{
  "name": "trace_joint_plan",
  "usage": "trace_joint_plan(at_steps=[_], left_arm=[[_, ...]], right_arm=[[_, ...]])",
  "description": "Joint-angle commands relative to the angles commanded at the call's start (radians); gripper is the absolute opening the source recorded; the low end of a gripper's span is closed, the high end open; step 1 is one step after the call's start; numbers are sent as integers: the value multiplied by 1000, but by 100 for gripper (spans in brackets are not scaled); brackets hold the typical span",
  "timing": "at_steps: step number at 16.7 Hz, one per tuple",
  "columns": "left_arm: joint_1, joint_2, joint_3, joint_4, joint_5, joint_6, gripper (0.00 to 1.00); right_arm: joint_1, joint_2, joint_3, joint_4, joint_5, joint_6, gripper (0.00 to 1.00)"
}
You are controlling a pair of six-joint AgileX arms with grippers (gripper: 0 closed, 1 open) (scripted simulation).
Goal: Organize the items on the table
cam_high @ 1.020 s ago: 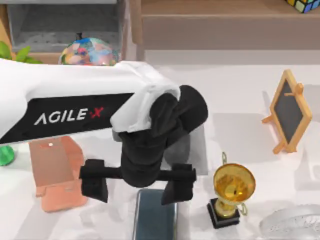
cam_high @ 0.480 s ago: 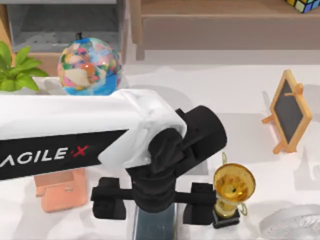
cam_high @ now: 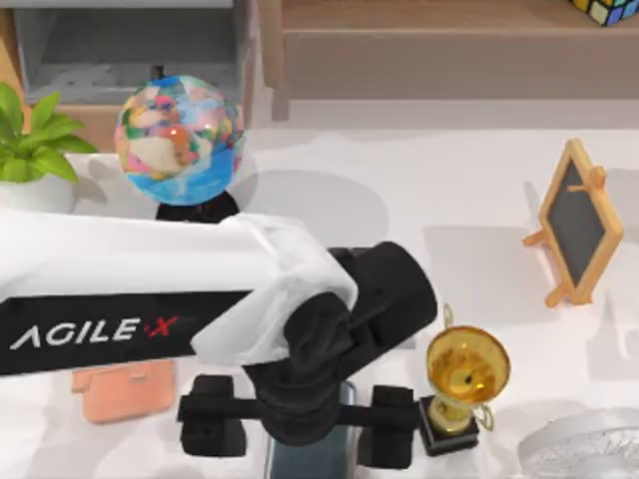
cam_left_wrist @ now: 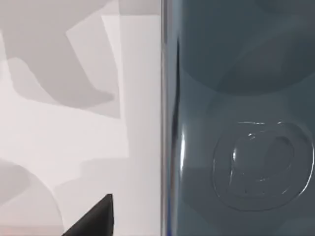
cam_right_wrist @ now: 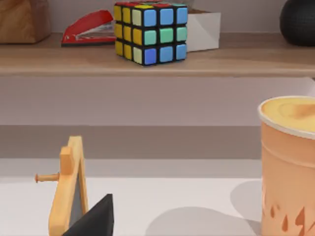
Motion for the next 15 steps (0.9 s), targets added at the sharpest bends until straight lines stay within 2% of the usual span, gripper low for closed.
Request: trace_joint_plan(at_steps=[5,10,15], left_arm=[[2,99,-46,147,1,3,100],[3,117,-47,166,1,3,100],[3,117,-47,166,1,3,62]], right_arm=[[0,0,0,0,0,0,100],[0,0,0,0,0,0,100],[0,0,0,0,0,0,100]])
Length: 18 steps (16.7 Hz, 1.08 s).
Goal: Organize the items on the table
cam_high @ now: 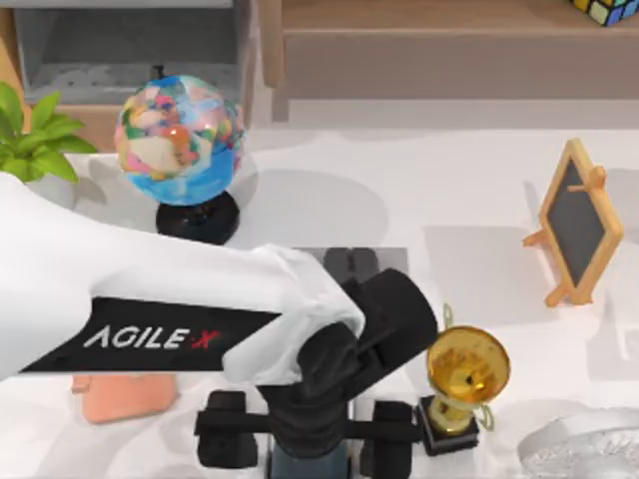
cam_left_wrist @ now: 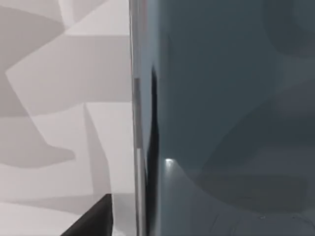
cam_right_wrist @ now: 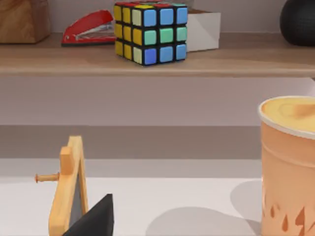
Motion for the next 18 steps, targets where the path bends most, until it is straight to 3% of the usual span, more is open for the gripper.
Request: trace_joint_plan(at_steps=[8,18], left_arm=[[0,0,0,0,0,0,2],[-2,-27,4,-22,1,4,0]], right_arm=[[0,0,0,0,0,0,100],[0,0,0,0,0,0,100]])
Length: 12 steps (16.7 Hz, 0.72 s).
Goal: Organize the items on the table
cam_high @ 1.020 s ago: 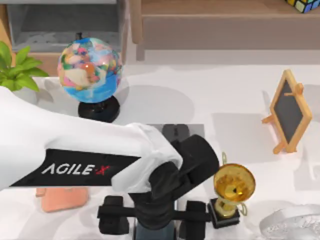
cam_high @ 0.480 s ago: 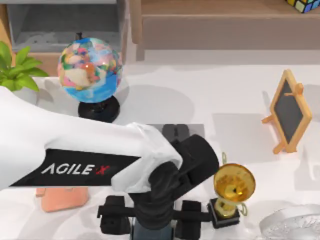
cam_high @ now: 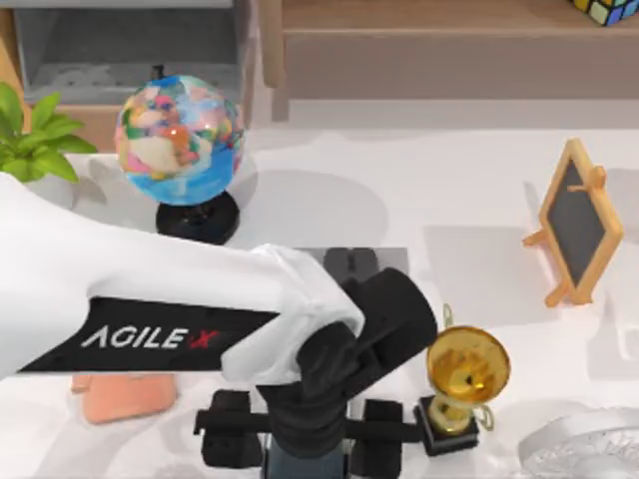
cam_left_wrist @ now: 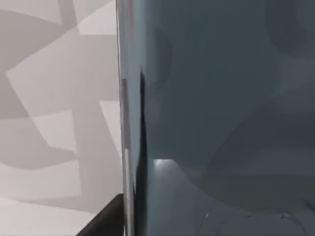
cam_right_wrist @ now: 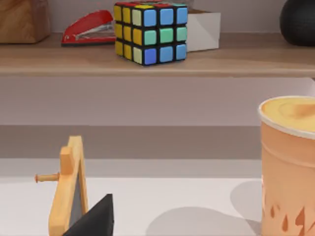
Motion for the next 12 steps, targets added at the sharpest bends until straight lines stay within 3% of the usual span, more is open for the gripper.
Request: trace_joint_plan(at_steps=[12], left_arm=[[0,-56,59,-118,0,-2,0]], right_arm=[[0,0,0,0,0,0,100]])
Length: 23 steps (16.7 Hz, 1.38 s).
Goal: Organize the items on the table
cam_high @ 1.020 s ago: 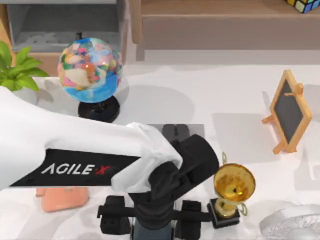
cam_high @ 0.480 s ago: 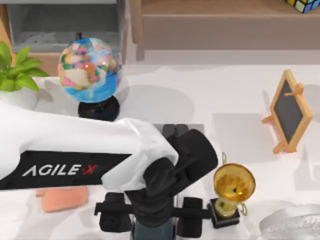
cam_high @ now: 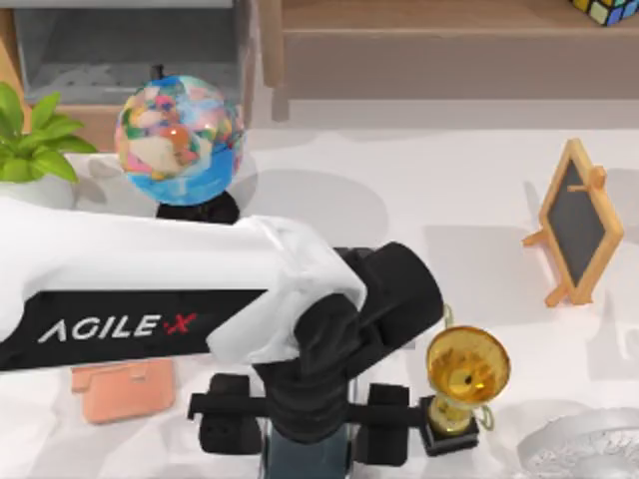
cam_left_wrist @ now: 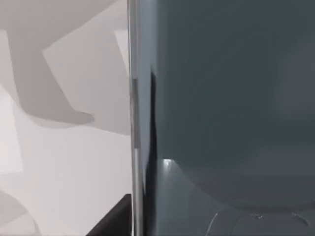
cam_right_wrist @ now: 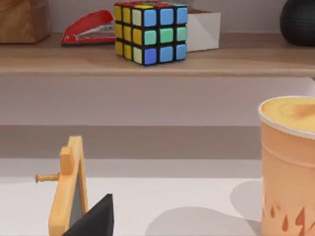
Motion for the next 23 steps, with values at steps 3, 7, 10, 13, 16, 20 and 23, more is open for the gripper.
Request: trace_joint_plan(at_steps=[3,7,10,13,16,20,23], left_arm=[[3,-6,-10,-7,-13,-4,0],[-17,-111,-64,-4,-162,-61,0],[-32,-285,-125,19,-372,-115,0],[-33,-528,-249,10,-622,-146,0],[-47,-733,-385,2,-815,-120,0],[-100,-884,-482,36,-965,-101,0],[-116,-908,-484,61,-992,-110,0]], right_arm=[[0,0,0,0,0,0,100],[0,0,0,0,0,0,100],[0,0,0,0,0,0,100],[0,0,0,0,0,0,100],[0,0,0,0,0,0,100],[0,0,0,0,0,0,100],[0,0,0,0,0,0,100]])
